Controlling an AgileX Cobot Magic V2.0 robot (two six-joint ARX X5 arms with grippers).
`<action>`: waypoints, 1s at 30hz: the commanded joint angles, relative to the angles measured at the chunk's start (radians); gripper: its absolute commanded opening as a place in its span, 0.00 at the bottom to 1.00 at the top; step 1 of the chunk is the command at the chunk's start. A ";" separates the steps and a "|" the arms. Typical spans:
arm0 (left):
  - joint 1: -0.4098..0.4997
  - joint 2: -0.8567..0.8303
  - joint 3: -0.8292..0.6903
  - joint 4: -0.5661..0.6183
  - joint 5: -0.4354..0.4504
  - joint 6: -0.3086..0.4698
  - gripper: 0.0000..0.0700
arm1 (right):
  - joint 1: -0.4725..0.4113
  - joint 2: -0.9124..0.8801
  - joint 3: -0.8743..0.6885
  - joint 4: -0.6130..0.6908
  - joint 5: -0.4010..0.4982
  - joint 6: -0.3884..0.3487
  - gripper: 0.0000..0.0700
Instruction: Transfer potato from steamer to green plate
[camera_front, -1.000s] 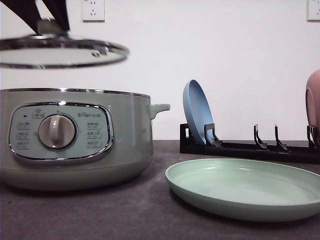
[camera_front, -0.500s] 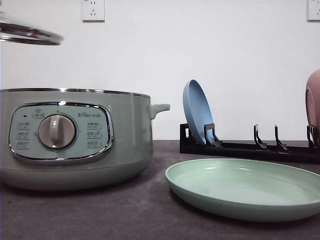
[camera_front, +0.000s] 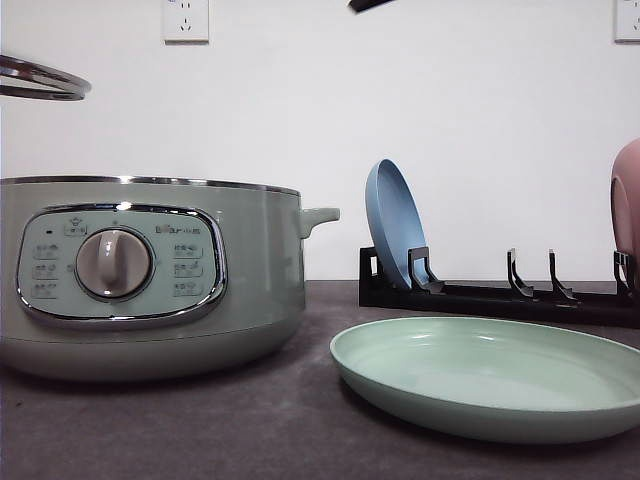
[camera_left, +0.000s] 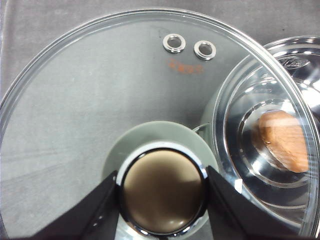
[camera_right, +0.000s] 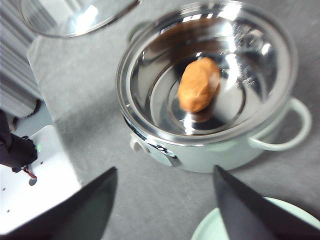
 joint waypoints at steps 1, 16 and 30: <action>0.007 -0.005 0.026 0.033 -0.003 0.003 0.01 | 0.020 0.064 0.066 0.008 0.004 0.014 0.60; 0.048 -0.005 0.026 0.032 -0.003 0.002 0.01 | 0.106 0.594 0.580 -0.043 0.112 -0.015 0.69; 0.050 -0.005 0.026 0.028 -0.003 0.002 0.01 | 0.164 0.805 0.649 0.038 0.254 -0.008 0.70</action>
